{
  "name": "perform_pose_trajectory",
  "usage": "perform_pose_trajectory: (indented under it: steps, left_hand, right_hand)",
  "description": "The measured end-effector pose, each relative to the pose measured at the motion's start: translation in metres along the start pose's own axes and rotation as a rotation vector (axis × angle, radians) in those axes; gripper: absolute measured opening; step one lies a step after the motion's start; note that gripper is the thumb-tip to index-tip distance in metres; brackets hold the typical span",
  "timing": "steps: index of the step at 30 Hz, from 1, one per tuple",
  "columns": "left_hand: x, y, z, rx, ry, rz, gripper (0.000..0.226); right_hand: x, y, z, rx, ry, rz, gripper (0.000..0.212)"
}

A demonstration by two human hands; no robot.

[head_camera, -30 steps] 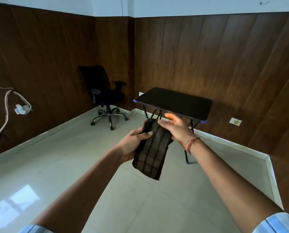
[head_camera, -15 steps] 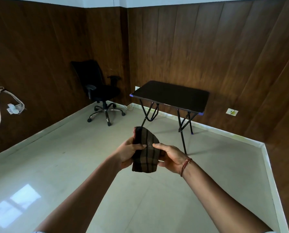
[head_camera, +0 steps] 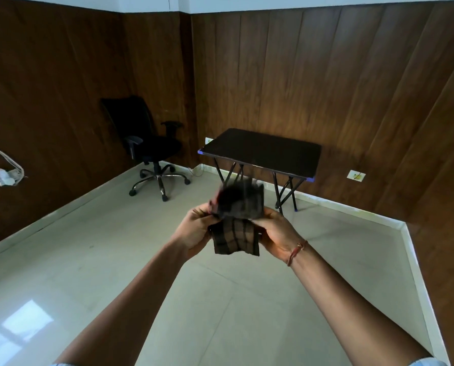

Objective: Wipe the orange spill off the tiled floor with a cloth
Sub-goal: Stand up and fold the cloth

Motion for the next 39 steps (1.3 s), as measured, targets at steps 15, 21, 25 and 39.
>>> perform_pose_trajectory:
  steps: [15, 21, 25, 39]
  left_hand:
    - [0.021, 0.007, 0.044, 0.085, -0.134, 0.140, 0.027]
    - [0.047, 0.021, 0.048, 0.239, -0.307, 0.209, 0.024]
    - [0.091, 0.033, 0.049, 0.306, -0.454, 0.188, 0.024]
    - [0.349, 0.076, 0.037, 0.260, -0.098, 0.365, 0.023]
  right_hand:
    - [0.038, -0.019, -0.013, -0.104, -0.148, -0.069, 0.027]
    - [0.060, -0.035, 0.002, -0.084, -0.349, -0.170, 0.030]
    - [0.093, -0.044, 0.024, 0.108, -0.314, -0.172, 0.038]
    - [0.300, 0.032, 0.169, -0.142, -0.286, -0.201, 0.019]
Point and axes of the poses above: each hand's wrist, its own x-axis towards the middle knuckle, its own z-axis out of the back of the hand, y = z × x, the point moved 6 cm from there along x, towards the middle knuckle, and after that the axes turned 5 degrees about x, right-handed, at the moved point
